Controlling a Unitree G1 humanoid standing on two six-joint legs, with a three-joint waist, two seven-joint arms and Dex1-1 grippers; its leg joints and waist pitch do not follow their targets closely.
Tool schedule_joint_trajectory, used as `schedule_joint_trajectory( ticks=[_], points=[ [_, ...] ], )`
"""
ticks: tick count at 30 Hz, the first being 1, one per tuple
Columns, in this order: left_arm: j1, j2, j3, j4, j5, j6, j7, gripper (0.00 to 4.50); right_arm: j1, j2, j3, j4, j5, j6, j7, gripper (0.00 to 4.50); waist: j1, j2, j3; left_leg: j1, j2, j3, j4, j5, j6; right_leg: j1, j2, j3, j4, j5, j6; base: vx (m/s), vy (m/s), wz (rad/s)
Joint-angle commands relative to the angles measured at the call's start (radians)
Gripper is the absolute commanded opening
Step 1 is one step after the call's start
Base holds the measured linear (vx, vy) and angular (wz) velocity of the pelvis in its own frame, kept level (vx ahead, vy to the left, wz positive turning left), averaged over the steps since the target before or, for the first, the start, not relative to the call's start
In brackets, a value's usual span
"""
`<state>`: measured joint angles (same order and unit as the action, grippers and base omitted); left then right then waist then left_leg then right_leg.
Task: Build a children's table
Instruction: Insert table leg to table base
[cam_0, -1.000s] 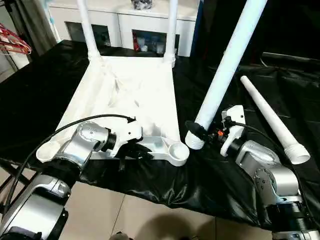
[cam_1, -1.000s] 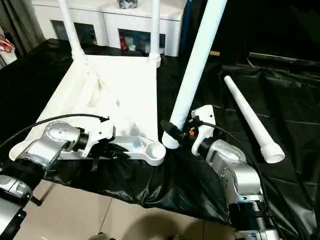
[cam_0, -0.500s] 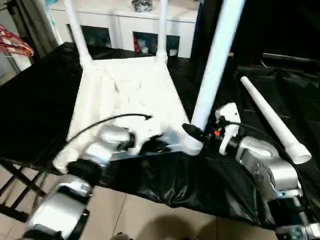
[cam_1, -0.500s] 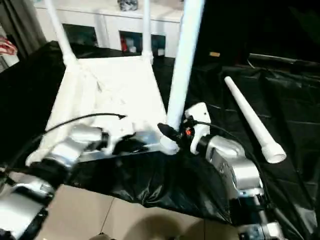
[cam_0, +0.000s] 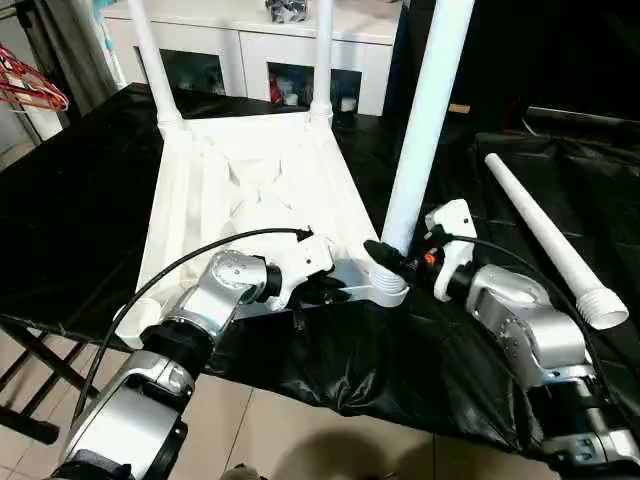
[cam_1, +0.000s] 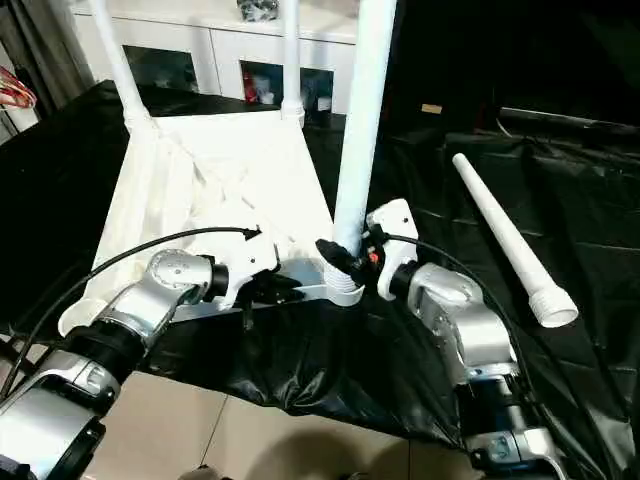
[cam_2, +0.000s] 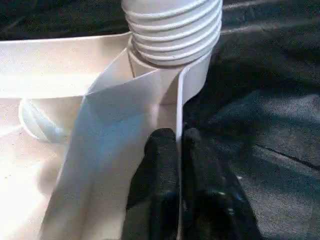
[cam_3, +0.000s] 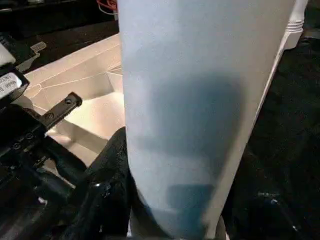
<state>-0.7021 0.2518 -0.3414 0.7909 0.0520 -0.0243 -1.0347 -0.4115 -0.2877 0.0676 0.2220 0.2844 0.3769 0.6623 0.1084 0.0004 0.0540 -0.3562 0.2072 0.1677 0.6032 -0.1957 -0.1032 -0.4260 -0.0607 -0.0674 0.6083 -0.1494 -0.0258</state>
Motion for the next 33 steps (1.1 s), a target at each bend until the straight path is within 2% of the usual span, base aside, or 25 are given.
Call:
schedule_joint_trajectory(
  ticks=[1,4,11,17,22,25,28,33],
  points=[
    [0.006,0.015,0.001,0.023,0.009,0.021,-0.005,0.07,-0.024,-0.005,-0.007,0.011,-0.005,-0.023,0.002,1.91,0.001,-0.011,-0.07,-0.005,0.005,0.0,-0.068,-0.159,0.04,0.065,-0.069,0.036,-0.095,-0.433,-0.076,0.0,0.0,0.0],
    [0.007,0.015,0.003,0.024,0.005,0.028,-0.008,0.0,-0.029,-0.009,0.0,0.024,-0.012,-0.018,0.006,1.91,-0.001,-0.012,-0.07,-0.005,0.005,0.001,-0.068,-0.159,0.041,0.065,-0.069,0.037,-0.094,-0.43,-0.084,0.0,0.0,0.0],
    [0.011,0.021,0.012,0.011,-0.001,0.051,-0.03,0.0,-0.031,-0.014,-0.003,0.058,-0.023,-0.019,0.011,1.91,-0.005,-0.011,-0.068,-0.004,0.005,0.001,-0.069,-0.165,0.044,0.064,-0.07,0.036,-0.098,-0.456,-0.076,0.0,0.0,0.0],
    [0.014,0.016,0.02,-0.003,-0.011,0.049,-0.038,0.0,-0.05,0.013,-0.013,0.127,-0.013,-0.025,0.018,1.91,-0.008,-0.009,-0.07,-0.004,0.007,0.001,-0.069,-0.165,0.044,0.065,-0.07,0.038,-0.093,-0.416,-0.1,0.0,0.0,0.0],
    [0.017,0.013,0.022,-0.015,-0.014,0.054,-0.043,0.0,-0.066,0.036,-0.035,0.196,-0.002,-0.045,0.012,1.91,-0.014,-0.008,-0.067,-0.003,0.007,0.001,-0.07,-0.18,0.043,0.064,-0.071,0.037,-0.097,-0.442,-0.102,0.0,0.0,0.0],
    [0.017,0.008,0.026,-0.015,-0.018,0.055,-0.031,0.0,-0.062,0.043,-0.048,0.227,0.003,-0.061,0.009,1.91,-0.015,-0.009,-0.064,0.002,0.006,0.001,-0.071,-0.2,0.042,0.061,-0.072,0.035,-0.104,-0.492,-0.092,0.0,0.0,0.0],
    [0.016,0.004,0.034,-0.017,-0.018,0.058,-0.009,0.0,-0.026,0.051,-0.079,0.218,0.031,-0.061,0.017,1.91,-0.014,-0.011,-0.064,0.004,0.008,-0.001,-0.074,-0.206,0.044,0.062,-0.073,0.034,-0.106,-0.509,-0.084,0.0,0.0,0.0],
    [0.009,0.0,0.05,-0.006,-0.015,0.06,0.029,0.0,0.067,0.073,-0.116,0.199,0.069,-0.1,0.023,1.91,-0.01,-0.01,-0.067,0.003,0.012,0.0,-0.078,-0.194,0.055,0.065,-0.076,0.036,-0.102,-0.444,-0.106,0.0,0.0,0.0]
  ],
)
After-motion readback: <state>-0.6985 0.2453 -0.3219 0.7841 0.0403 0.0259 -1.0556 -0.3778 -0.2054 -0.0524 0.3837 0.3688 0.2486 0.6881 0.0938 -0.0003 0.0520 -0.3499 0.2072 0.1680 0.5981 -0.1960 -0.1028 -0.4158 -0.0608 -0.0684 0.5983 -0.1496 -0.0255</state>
